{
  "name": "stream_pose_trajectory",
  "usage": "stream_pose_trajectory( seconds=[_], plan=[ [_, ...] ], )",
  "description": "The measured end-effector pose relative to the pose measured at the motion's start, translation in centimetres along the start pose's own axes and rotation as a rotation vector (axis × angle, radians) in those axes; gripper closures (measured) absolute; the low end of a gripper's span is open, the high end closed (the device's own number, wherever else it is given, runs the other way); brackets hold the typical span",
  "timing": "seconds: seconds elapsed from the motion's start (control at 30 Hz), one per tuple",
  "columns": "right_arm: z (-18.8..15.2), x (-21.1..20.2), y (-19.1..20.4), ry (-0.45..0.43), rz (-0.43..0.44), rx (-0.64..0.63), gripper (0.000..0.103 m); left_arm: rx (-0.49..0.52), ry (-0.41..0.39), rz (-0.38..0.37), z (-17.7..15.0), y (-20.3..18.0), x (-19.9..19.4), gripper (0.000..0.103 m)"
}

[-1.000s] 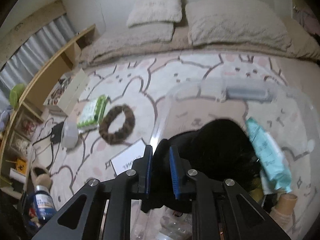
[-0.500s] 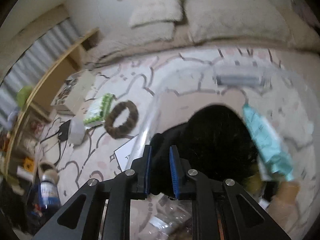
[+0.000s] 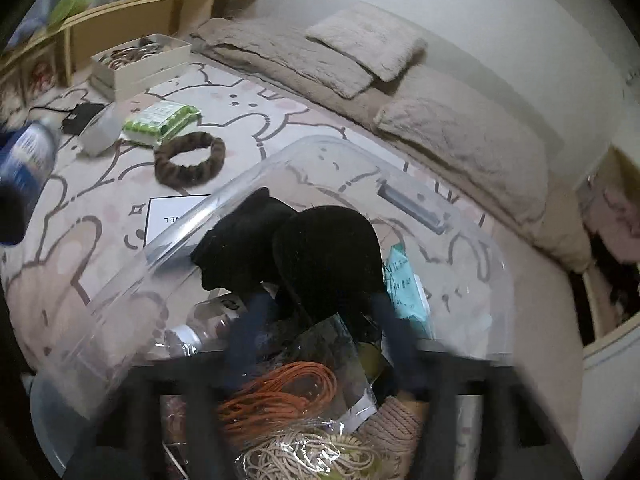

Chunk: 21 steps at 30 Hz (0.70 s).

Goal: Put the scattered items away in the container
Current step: 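Open the right tool to release the black cloth inside the bin, then carry the blue bottle with the left tool over the clear bin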

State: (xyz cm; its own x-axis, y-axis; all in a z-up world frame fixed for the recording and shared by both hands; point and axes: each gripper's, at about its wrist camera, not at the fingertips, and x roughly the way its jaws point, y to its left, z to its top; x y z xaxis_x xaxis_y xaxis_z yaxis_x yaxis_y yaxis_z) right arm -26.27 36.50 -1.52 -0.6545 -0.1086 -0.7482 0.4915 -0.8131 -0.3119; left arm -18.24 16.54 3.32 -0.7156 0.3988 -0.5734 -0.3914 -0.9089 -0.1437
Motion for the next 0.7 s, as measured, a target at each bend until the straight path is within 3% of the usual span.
stream_pose_trajectory(
  seconds=[0.13, 0.3, 0.33, 0.37, 0.47, 0.7],
  plan=[
    [0.3, -0.2, 0.3, -0.008, -0.015, -0.016, 0.034, 0.009, -0.010, -0.022, 1.6, -1.0, 0.8, 0.008],
    [0.4, 1.6, 1.9, 0.063, 0.004, -0.073, 0.034, -0.013, -0.013, -0.053, 3.5, -1.8, 2.0, 0.008],
    [0.6, 2.1, 2.2, 0.076, 0.005, -0.086, 0.038, -0.021, -0.012, -0.057, 4.0, -1.9, 2.3, 0.008],
    [0.8, 2.7, 2.4, 0.093, 0.005, -0.092, 0.055, -0.025, -0.011, -0.059, 4.4, -2.1, 2.7, 0.008],
    [1.3, 4.5, 1.8, 0.144, -0.029, -0.052, 0.077, -0.025, -0.006, -0.052, 5.8, -2.6, 3.7, 0.008],
    [0.6, 3.6, -2.6, 0.078, -0.055, 0.121, 0.078, 0.073, 0.010, -0.013, 8.4, -4.5, 5.8, 0.008]
  ],
)
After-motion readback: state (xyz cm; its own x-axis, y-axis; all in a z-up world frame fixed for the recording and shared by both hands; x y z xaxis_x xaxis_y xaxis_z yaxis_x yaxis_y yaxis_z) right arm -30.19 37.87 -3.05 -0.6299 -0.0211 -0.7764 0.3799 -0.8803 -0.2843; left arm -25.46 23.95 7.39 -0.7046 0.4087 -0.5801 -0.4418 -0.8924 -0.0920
